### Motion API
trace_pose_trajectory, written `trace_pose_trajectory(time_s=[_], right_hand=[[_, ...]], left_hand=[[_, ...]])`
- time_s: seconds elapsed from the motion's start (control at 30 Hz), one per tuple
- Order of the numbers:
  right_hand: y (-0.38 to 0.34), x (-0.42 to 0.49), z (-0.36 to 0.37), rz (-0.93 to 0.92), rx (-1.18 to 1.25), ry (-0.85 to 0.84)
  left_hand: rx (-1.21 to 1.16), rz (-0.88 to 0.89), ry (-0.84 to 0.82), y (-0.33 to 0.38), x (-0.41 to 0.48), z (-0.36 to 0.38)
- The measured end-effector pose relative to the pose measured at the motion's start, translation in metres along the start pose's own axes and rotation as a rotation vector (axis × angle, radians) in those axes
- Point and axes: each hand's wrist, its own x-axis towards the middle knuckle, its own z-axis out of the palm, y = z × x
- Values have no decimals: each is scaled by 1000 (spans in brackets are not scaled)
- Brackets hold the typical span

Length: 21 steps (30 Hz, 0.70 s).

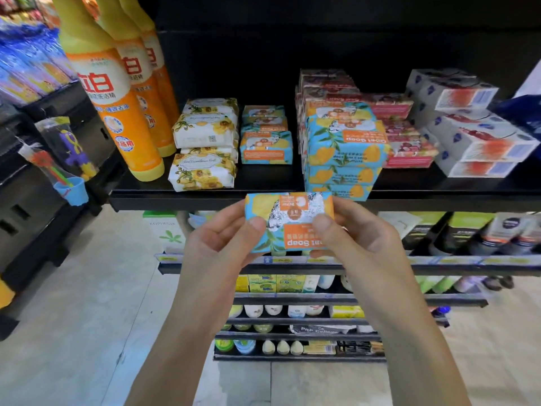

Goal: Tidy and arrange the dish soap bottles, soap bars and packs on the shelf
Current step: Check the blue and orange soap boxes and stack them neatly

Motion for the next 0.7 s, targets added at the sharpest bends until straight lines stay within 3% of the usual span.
trace_pose_trajectory(time_s=[0.33, 0.7], right_hand=[[10, -5, -15, 9, 107, 31], [16, -9, -26, -208, 113, -63]], left_hand=[[20, -47, -53, -8, -7, 11], [41, -97, -153, -6, -13, 10]])
